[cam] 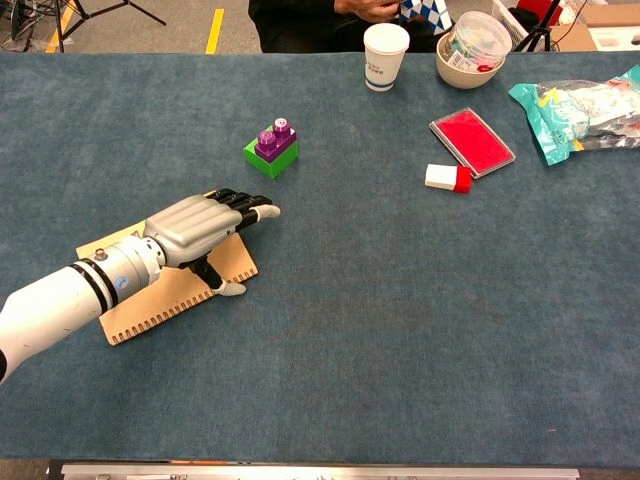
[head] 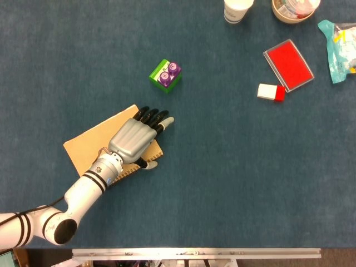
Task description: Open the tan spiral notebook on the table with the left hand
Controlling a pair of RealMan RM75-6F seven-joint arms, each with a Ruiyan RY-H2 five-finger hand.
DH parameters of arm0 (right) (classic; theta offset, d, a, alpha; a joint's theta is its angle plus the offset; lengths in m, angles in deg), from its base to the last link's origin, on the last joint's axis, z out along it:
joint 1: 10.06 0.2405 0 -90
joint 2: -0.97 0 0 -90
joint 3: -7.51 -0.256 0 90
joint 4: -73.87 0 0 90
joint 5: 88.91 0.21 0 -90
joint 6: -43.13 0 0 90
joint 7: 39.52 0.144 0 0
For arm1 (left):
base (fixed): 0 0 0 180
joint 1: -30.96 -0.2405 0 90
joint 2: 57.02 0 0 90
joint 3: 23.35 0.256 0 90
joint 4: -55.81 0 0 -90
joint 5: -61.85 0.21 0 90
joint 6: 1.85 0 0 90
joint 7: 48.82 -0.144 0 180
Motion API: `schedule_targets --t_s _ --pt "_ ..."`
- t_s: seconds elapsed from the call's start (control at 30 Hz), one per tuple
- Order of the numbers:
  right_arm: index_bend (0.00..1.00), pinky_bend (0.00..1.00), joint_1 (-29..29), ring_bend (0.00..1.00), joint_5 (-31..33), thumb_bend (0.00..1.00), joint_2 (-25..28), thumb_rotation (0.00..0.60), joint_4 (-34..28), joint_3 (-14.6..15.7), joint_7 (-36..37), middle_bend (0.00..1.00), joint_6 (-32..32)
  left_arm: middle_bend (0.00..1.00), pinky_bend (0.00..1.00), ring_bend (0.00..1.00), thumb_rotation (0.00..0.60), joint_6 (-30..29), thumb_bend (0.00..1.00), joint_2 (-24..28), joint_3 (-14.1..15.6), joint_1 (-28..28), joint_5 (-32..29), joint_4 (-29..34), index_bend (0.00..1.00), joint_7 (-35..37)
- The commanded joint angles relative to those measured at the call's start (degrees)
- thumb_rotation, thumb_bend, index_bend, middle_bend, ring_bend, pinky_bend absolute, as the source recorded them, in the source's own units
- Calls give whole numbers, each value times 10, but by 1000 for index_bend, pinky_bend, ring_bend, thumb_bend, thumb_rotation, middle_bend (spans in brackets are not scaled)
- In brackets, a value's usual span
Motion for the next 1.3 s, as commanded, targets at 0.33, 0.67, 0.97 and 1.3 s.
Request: schedule_targets --t_s 0.33,0.67,0.97,1.3 --pt "503 419 -5 320 1 615 1 600 1 -1 2 401 4 0 18 0 591 -23 152 -20 -20 7 -17 -31 0 -9" --pt "503 419 -6 320 2 615 1 600 0 -2 1 401 4 0 18 0 600 -28 152 -21 -52 20 -55 -75 0 -14" --pt "503 419 -5 320 0 616 2 600 -4 -3 -3 401 4 0 18 0 600 -33 152 -14 -80 31 -94 -111 0 -22" --pt "503 419 -3 320 -3 615 1 600 -7 -3 -6 401 3 9 21 3 206 -20 152 103 -91 -7 -143 12 0 45"
